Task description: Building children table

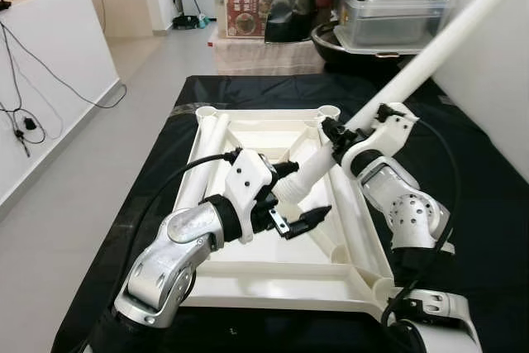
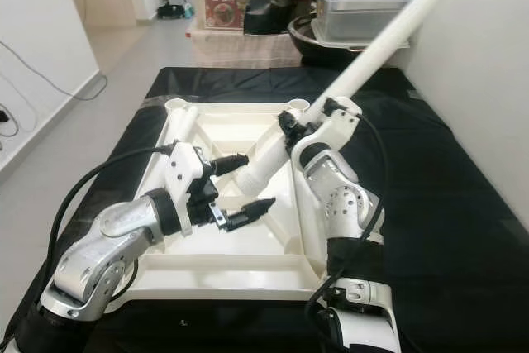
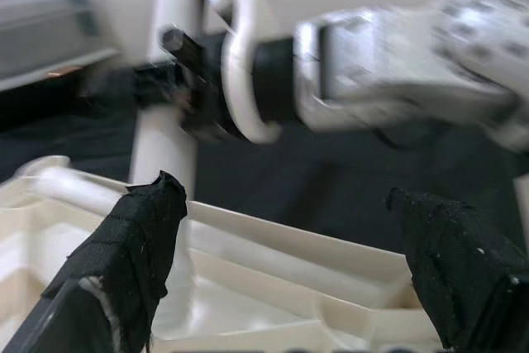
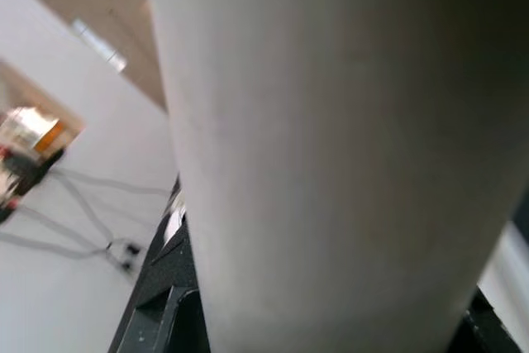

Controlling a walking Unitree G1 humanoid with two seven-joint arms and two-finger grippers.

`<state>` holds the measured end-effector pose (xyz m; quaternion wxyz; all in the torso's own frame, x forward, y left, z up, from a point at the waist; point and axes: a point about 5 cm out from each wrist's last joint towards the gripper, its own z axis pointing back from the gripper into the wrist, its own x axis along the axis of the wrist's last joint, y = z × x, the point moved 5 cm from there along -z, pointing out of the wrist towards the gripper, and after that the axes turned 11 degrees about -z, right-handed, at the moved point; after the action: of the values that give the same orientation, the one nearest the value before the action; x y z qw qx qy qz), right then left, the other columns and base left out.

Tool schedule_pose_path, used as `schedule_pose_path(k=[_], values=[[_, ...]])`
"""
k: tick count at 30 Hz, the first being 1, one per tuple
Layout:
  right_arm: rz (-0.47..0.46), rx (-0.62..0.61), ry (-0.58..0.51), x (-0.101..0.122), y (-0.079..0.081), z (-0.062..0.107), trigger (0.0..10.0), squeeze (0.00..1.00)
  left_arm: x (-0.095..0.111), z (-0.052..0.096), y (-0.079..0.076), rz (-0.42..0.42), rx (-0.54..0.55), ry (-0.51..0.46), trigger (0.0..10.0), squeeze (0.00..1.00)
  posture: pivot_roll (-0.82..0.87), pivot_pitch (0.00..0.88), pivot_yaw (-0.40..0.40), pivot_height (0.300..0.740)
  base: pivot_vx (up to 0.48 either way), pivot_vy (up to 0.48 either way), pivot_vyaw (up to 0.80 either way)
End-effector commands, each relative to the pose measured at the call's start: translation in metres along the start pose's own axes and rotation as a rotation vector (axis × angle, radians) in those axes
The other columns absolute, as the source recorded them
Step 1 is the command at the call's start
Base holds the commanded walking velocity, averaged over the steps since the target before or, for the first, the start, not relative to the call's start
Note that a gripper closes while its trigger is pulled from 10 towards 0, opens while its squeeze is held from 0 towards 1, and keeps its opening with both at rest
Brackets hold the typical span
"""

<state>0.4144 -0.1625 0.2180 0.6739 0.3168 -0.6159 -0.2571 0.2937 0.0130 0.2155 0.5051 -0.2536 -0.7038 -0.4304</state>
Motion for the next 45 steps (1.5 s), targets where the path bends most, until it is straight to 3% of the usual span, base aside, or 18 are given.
schedule_pose_path(k=[1,2,4,5,7,9,10,11,13,16,20,23,37,41,45], values=[[0.011,0.036,-0.061,0.022,0.010,-0.003,0.0,0.00,-0.007,0.005,-0.002,0.001,-0.007,0.035,10.0,0.00,-0.11,0.000,-0.006,0.740,0.000,0.000,0.00],[0.003,0.056,-0.092,0.041,0.011,-0.004,0.0,0.00,-0.009,0.008,0.002,0.011,0.015,0.043,10.0,0.00,-0.11,0.000,-0.009,0.740,0.000,0.000,0.00],[0.003,0.056,-0.092,0.041,0.011,-0.004,0.0,0.00,-0.009,0.008,0.002,0.011,0.015,0.043,10.0,0.00,-0.11,0.000,-0.009,0.740,0.000,0.000,0.00],[-0.007,0.070,-0.108,0.052,0.013,-0.004,0.0,0.00,-0.010,0.010,0.005,0.019,0.031,0.045,10.0,0.00,-0.11,0.000,-0.010,0.740,0.000,0.000,0.00],[-0.018,0.287,-0.087,0.071,0.042,0.005,0.0,0.00,-0.016,0.020,0.015,0.023,0.082,0.073,10.0,0.00,-0.11,0.000,-0.015,0.740,0.000,0.000,0.00],[0.028,0.552,-0.043,0.080,0.080,0.025,0.0,0.00,-0.025,0.027,0.022,0.031,0.129,0.118,10.0,0.00,-0.11,0.000,-0.016,0.740,0.000,0.000,0.00],[0.028,0.552,-0.043,0.080,0.080,0.025,0.0,0.00,-0.025,0.027,0.022,0.031,0.129,0.118,10.0,0.00,-0.11,0.000,-0.016,0.740,0.000,0.000,0.00],[0.045,0.628,-0.027,0.080,0.090,0.033,0.0,0.00,-0.029,0.029,0.024,0.032,0.141,0.137,10.0,0.00,-0.11,0.000,-0.016,0.740,0.000,0.000,0.00],[0.045,0.628,-0.027,0.080,0.090,0.033,0.0,0.00,-0.029,0.029,0.024,0.032,0.141,0.137,10.0,0.00,-0.11,0.000,-0.016,0.740,0.000,0.000,0.00],[0.158,0.881,0.083,0.065,0.117,0.064,0.0,0.00,-0.036,0.031,0.021,0.037,0.154,0.159,10.0,0.00,-0.11,0.000,-0.013,0.740,0.000,0.000,0.00],[0.216,0.947,0.143,0.054,0.120,0.073,0.0,0.00,-0.038,0.032,0.020,0.043,0.160,0.166,10.0,0.00,-0.11,0.000,-0.013,0.740,0.000,0.000,0.00],[0.342,0.944,0.233,0.033,0.110,0.076,0.0,0.00,-0.042,0.038,0.021,0.054,0.165,0.182,10.0,0.00,-0.11,0.000,-0.008,0.740,0.000,0.000,0.00],[0.401,1.008,0.288,0.042,0.105,0.089,0.0,0.00,-0.048,0.052,0.012,0.079,0.130,0.209,10.0,0.00,-0.11,0.000,-0.015,0.740,0.000,0.000,0.00],[0.458,1.055,0.423,0.041,0.086,0.113,0.0,0.00,-0.057,0.063,0.025,0.112,0.237,0.241,10.0,0.00,-0.10,0.000,-0.027,0.740,0.000,0.000,0.00],[0.473,1.063,0.481,0.037,0.077,0.122,0.0,0.00,-0.060,0.064,0.020,0.134,0.237,0.244,10.0,0.00,-0.11,0.000,-0.022,0.740,0.000,0.000,0.00]])
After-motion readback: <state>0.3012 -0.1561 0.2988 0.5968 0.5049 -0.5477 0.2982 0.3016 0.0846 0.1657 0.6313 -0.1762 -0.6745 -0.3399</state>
